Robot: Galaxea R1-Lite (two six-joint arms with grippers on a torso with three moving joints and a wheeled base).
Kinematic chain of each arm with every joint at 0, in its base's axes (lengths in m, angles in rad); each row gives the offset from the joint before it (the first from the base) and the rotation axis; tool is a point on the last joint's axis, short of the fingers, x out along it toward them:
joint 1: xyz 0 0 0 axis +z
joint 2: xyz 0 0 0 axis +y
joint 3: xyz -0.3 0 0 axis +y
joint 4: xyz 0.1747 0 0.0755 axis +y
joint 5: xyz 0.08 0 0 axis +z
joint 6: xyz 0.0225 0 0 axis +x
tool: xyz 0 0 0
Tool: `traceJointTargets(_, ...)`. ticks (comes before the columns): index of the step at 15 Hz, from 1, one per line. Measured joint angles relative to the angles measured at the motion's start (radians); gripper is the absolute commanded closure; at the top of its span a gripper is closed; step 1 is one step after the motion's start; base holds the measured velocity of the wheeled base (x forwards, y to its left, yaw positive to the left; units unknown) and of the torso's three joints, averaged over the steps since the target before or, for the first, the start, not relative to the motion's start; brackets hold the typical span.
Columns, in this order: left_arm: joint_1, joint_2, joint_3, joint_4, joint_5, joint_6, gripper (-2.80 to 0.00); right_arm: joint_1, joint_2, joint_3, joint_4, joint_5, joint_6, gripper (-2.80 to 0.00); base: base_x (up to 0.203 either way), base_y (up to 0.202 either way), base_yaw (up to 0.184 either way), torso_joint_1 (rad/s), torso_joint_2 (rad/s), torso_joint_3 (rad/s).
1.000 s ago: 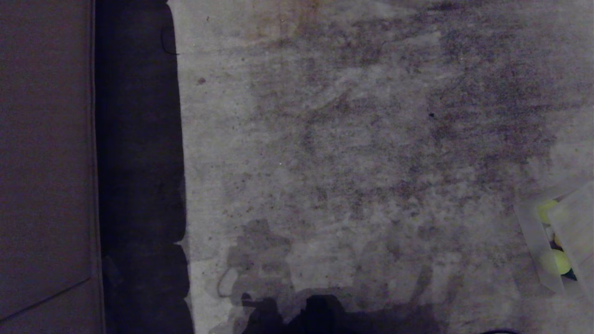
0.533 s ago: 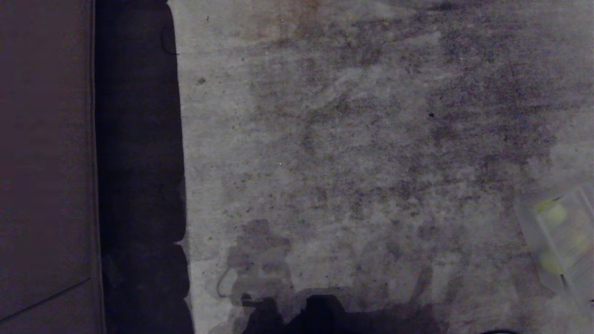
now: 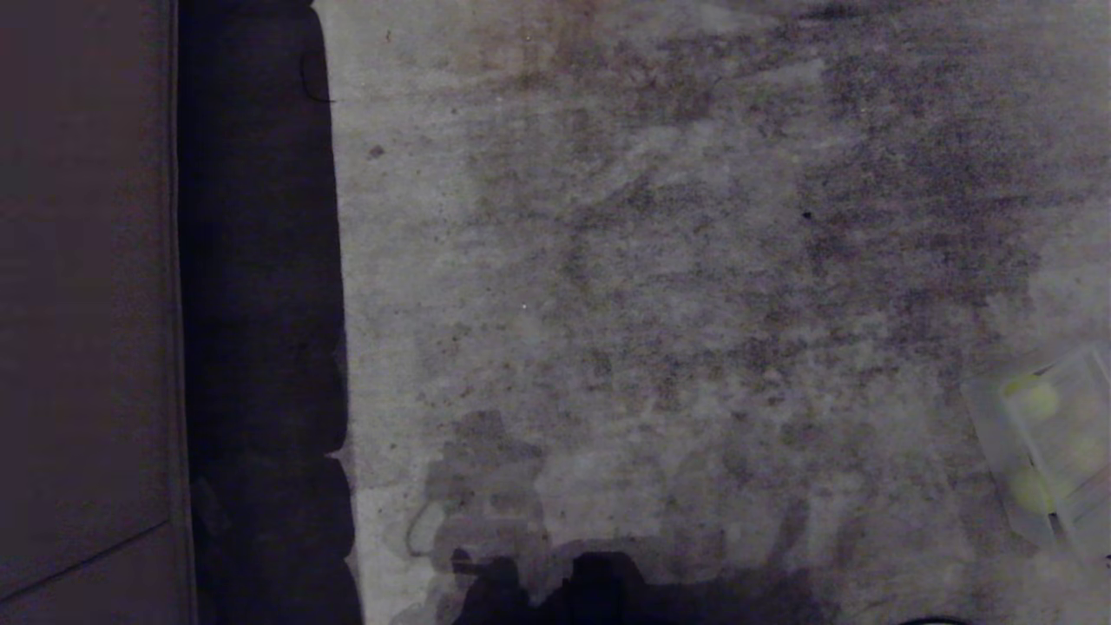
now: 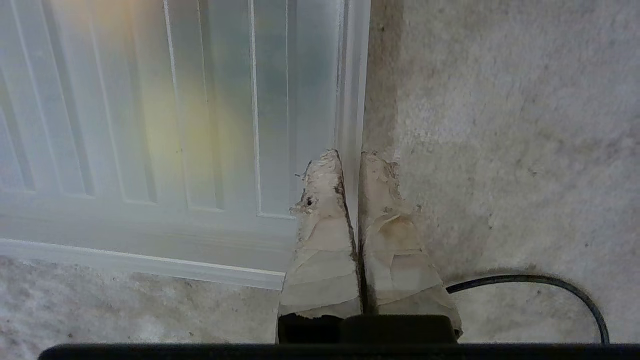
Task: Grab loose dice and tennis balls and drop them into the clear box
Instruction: Close the lid
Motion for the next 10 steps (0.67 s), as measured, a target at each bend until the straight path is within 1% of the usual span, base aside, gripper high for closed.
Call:
traceJointTargets(1, 0.0, 0.0, 0.0, 0.0, 0.0, 0.0, 0.0, 0.0, -0.002, -0.004, 0.0, 0.0, 0.001, -2.8, 0.0, 0.0, 0.0, 0.0, 0.0, 0.0)
traceJointTargets(10, 0.0, 0.0, 0.0, 0.0, -0.001, 0.0, 0.0, 0.011, -0.031, 0.062, -0.002, 0.005, -0.014, -2.8, 0.0, 0.0, 0.0, 0.0, 0.0, 0.0)
